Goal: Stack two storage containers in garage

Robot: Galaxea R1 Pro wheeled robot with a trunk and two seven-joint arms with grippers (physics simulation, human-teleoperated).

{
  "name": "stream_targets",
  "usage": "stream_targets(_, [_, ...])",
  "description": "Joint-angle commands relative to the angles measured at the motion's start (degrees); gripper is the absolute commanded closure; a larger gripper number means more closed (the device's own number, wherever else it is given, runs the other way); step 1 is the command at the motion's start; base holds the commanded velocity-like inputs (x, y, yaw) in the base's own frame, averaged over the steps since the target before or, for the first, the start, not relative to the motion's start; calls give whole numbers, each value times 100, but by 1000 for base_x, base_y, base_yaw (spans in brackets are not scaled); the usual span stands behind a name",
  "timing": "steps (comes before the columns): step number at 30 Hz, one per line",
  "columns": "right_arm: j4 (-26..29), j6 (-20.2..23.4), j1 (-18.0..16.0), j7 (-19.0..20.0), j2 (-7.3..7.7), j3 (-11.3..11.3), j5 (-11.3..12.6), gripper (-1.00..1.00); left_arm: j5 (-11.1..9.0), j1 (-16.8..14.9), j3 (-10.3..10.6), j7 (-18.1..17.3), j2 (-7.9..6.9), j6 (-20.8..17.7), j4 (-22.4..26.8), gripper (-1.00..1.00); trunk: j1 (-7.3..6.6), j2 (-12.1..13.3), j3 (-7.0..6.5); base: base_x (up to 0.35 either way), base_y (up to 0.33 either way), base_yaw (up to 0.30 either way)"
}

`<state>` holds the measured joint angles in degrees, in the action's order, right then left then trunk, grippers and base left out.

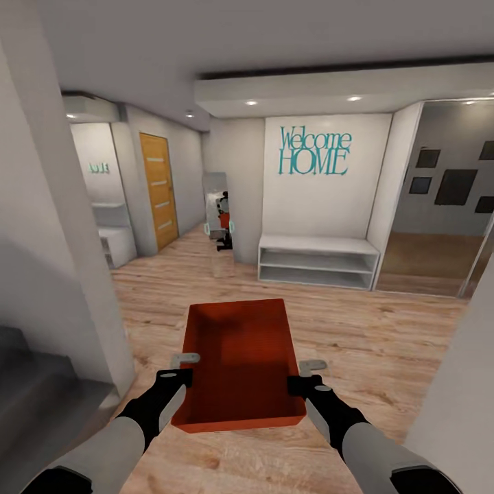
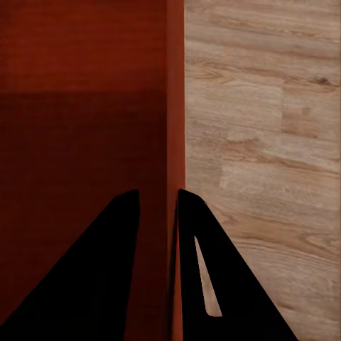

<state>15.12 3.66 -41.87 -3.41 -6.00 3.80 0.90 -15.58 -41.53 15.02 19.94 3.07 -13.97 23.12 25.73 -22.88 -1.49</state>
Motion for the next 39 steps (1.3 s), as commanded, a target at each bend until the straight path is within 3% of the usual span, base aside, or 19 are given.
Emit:
stream_targets(1, [-6, 38, 3, -51, 3, 121, 86, 100, -15, -5, 106, 62, -8, 404, 26, 100, 5, -4, 2, 322, 0, 0])
stream_targets(39, [0, 38, 3, -36, 3, 121, 86, 100, -15, -5, 104, 70, -25, 405, 34, 100, 5, -4, 2, 322, 0, 0])
